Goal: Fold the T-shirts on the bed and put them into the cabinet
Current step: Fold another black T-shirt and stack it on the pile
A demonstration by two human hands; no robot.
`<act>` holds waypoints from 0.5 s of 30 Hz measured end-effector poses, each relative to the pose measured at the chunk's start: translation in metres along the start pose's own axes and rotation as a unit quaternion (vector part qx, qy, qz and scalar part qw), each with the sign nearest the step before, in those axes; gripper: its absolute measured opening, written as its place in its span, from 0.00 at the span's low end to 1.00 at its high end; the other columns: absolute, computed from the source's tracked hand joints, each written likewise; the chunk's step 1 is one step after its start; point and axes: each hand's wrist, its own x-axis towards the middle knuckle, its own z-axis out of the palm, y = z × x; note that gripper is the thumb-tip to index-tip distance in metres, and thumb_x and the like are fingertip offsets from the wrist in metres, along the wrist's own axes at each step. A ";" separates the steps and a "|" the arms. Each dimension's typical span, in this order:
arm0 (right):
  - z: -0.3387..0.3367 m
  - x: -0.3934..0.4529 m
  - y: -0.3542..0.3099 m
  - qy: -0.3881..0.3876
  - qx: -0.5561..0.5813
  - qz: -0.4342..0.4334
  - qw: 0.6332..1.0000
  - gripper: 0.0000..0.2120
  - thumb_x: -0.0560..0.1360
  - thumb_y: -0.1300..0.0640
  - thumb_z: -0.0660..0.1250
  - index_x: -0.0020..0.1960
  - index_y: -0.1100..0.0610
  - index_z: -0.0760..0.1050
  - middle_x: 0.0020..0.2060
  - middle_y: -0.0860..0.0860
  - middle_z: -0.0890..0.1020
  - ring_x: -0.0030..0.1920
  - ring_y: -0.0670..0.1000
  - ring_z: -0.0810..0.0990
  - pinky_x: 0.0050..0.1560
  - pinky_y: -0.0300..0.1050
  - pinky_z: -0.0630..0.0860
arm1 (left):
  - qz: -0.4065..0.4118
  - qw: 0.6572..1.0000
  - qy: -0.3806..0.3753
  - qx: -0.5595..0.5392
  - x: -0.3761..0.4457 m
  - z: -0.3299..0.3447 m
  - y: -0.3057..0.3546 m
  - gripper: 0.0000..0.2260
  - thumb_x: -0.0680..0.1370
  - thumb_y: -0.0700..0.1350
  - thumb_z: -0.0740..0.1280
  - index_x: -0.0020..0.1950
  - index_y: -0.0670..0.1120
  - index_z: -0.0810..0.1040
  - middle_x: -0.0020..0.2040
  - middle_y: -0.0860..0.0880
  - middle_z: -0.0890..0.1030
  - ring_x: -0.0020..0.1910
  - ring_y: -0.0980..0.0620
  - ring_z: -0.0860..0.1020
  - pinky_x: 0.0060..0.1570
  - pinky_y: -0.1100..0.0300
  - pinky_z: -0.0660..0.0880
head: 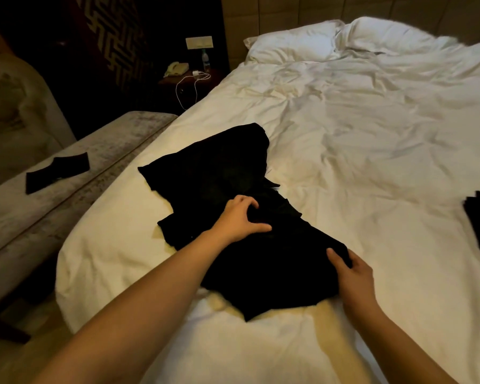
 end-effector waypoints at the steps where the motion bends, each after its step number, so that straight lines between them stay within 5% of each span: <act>1: 0.000 0.000 -0.002 -0.002 -0.002 0.000 1.000 0.06 0.78 0.57 0.69 0.53 0.53 0.83 0.47 0.50 0.87 0.51 0.50 0.85 0.50 0.46 0.78 | -0.012 0.999 -0.029 0.027 0.003 0.001 0.005 0.36 0.67 0.62 0.78 0.71 0.53 0.70 0.72 0.49 0.67 0.72 0.47 0.63 0.71 0.48 0.65; 4: -0.001 0.001 -0.006 -0.010 -0.014 -0.001 1.000 0.05 0.78 0.58 0.69 0.49 0.51 0.83 0.45 0.49 0.87 0.49 0.49 0.85 0.50 0.48 0.79 | -0.033 0.996 -0.048 0.074 0.013 0.004 0.006 0.43 0.67 0.59 0.80 0.77 0.51 0.65 0.72 0.46 0.69 0.72 0.44 0.65 0.70 0.48 0.67; 8: -0.003 0.003 -0.008 -0.018 -0.017 -0.005 1.000 0.04 0.78 0.58 0.69 0.48 0.52 0.83 0.44 0.51 0.87 0.48 0.51 0.85 0.50 0.49 0.79 | 0.002 0.996 -0.091 -0.025 0.023 0.001 -0.008 0.20 0.71 0.47 0.79 0.62 0.52 0.80 0.58 0.54 0.81 0.60 0.54 0.79 0.59 0.61 0.74; 11: -0.004 0.006 -0.008 -0.019 -0.012 -0.007 1.000 0.04 0.78 0.58 0.69 0.48 0.52 0.83 0.44 0.51 0.87 0.47 0.50 0.85 0.47 0.45 0.79 | -0.008 0.983 -0.097 -0.153 0.020 -0.012 -0.013 0.14 0.72 0.43 0.78 0.54 0.54 0.83 0.49 0.58 0.84 0.48 0.65 0.81 0.49 0.71 0.75; 15: 0.000 0.011 -0.009 -0.008 -0.004 -0.004 1.000 0.07 0.78 0.57 0.69 0.55 0.54 0.83 0.47 0.50 0.87 0.50 0.50 0.85 0.52 0.49 0.79 | -0.040 0.965 -0.032 -0.256 0.017 -0.042 -0.029 0.10 0.75 0.42 0.75 0.54 0.52 0.82 0.49 0.54 0.84 0.48 0.58 0.82 0.46 0.70 0.76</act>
